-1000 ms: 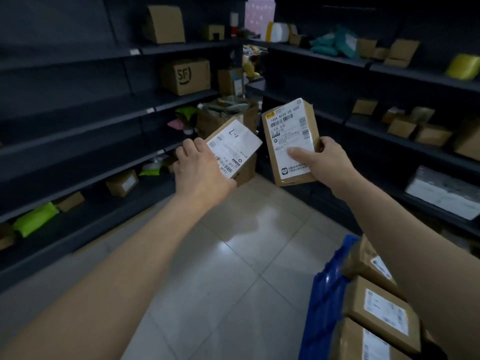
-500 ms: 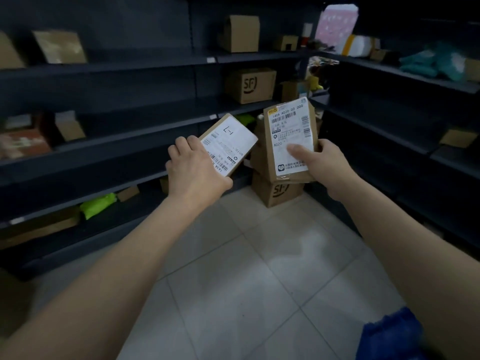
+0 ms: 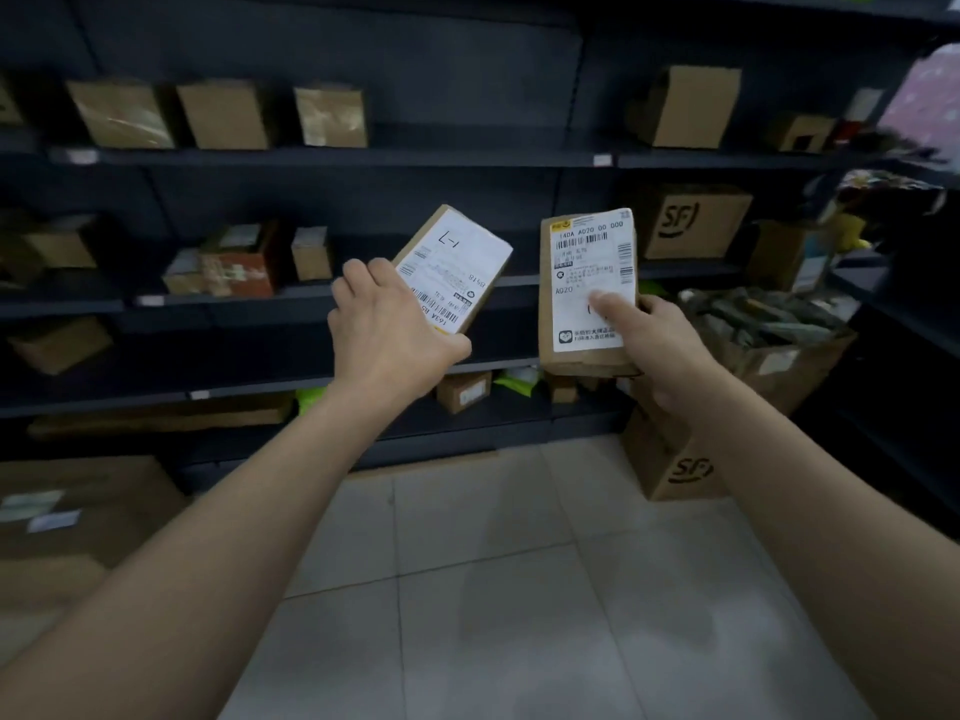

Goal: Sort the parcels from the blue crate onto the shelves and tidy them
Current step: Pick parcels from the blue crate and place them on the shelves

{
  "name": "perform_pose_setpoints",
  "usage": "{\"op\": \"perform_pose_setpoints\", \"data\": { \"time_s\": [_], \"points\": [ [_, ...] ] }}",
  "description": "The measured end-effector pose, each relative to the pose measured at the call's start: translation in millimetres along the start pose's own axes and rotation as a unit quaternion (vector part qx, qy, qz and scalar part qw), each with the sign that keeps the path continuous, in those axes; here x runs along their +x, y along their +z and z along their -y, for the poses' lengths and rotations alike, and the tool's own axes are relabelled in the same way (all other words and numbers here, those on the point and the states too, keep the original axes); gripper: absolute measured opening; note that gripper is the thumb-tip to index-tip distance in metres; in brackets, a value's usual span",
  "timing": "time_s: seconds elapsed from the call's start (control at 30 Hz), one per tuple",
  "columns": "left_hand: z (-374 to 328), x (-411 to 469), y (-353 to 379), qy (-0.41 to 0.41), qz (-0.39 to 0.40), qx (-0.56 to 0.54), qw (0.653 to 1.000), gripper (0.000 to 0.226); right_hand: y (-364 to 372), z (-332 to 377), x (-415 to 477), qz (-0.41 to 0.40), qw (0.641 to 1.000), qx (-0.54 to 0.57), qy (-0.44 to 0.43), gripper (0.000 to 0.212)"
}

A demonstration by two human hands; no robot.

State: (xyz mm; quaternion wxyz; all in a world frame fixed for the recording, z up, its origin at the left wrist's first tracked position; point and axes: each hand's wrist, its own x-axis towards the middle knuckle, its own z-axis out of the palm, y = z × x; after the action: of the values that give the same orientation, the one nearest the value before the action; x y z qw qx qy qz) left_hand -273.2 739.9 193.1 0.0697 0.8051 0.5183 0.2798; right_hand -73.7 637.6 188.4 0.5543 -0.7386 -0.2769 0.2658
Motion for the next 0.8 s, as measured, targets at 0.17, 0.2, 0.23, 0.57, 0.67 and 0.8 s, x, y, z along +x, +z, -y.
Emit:
{"op": "perform_pose_setpoints", "data": {
  "time_s": [0.17,0.2,0.23,0.57,0.67,0.8],
  "points": [
    [14.9,37.8,12.2,-0.054,-0.005,0.016,0.998,0.091,30.2,9.4,63.0,0.048,0.999,0.008,0.02,0.045],
    [20.6,44.9,14.6,-0.065,-0.006,0.018,0.998,0.092,38.2,10.1,74.4,0.057,0.998,0.012,0.025,0.044],
    [26.9,52.3,16.9,-0.075,-0.006,0.023,0.997,0.092,46.8,11.7,84.6,0.066,0.997,0.016,0.029,0.043],
    [91.6,152.2,40.9,-0.086,-0.011,0.032,0.996,0.092,134.8,34.3,172.5,0.119,0.992,0.028,0.025,0.048],
    [109.0,182.5,43.6,-0.074,-0.002,0.041,0.996,0.092,156.9,43.1,194.3,0.124,0.991,0.041,0.021,0.045],
    [130.2,217.7,52.4,-0.067,0.011,0.048,0.997,0.09,179.9,47.0,221.1,0.131,0.99,0.044,0.023,0.043]
  ]
}}
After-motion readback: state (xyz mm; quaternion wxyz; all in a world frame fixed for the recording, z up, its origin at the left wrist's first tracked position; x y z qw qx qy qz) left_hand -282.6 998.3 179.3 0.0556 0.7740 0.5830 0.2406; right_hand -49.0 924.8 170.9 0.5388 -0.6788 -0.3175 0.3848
